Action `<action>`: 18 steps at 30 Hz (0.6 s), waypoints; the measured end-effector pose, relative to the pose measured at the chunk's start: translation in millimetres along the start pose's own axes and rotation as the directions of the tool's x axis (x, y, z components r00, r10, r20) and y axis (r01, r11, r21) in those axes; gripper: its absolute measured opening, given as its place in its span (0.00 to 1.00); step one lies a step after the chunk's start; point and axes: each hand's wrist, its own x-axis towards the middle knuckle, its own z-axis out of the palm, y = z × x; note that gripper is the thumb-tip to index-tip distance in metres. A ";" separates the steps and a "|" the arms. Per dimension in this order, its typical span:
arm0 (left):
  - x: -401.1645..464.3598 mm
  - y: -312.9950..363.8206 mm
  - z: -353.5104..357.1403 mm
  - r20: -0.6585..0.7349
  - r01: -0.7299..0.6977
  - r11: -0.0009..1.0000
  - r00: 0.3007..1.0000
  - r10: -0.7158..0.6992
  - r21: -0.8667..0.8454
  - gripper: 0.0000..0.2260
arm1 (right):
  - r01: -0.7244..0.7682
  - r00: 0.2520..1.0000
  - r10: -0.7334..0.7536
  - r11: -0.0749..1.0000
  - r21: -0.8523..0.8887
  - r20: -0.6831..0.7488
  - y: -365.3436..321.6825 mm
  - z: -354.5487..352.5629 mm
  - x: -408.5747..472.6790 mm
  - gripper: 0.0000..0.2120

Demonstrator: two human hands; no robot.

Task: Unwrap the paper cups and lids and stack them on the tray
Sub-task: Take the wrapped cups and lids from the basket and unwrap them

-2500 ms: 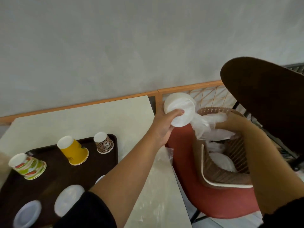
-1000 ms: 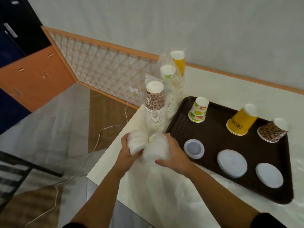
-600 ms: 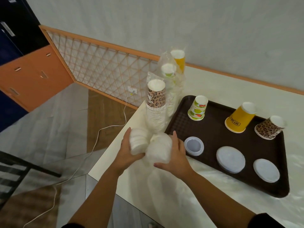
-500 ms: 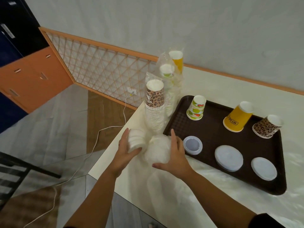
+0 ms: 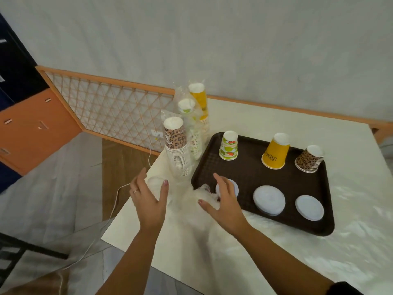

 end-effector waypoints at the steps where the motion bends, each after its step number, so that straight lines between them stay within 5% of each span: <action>1: -3.5 12.3 5.5 0.000 -0.060 0.998 0.998 0.060 -0.003 0.32 | 0.008 0.998 -0.006 0.999 0.032 -0.061 0.5 -10.6 -1.7 0.35; 7: -34.1 91.5 53.1 0.110 -0.393 0.911 0.907 0.406 -0.125 0.23 | 0.086 0.918 -0.057 0.995 0.058 -0.392 15.4 -92.8 -17.9 0.15; 12: -68.1 169.4 102.6 0.156 -0.505 0.807 0.810 0.566 -0.307 0.22 | 0.150 0.786 -0.075 0.986 0.073 -0.613 35.6 -171.6 -44.4 0.09; 18: -130.7 280.9 169.4 0.254 -0.526 0.619 0.606 0.754 -0.583 0.18 | 0.094 0.565 -0.018 0.995 0.042 -0.825 63.4 -296.6 -93.9 0.07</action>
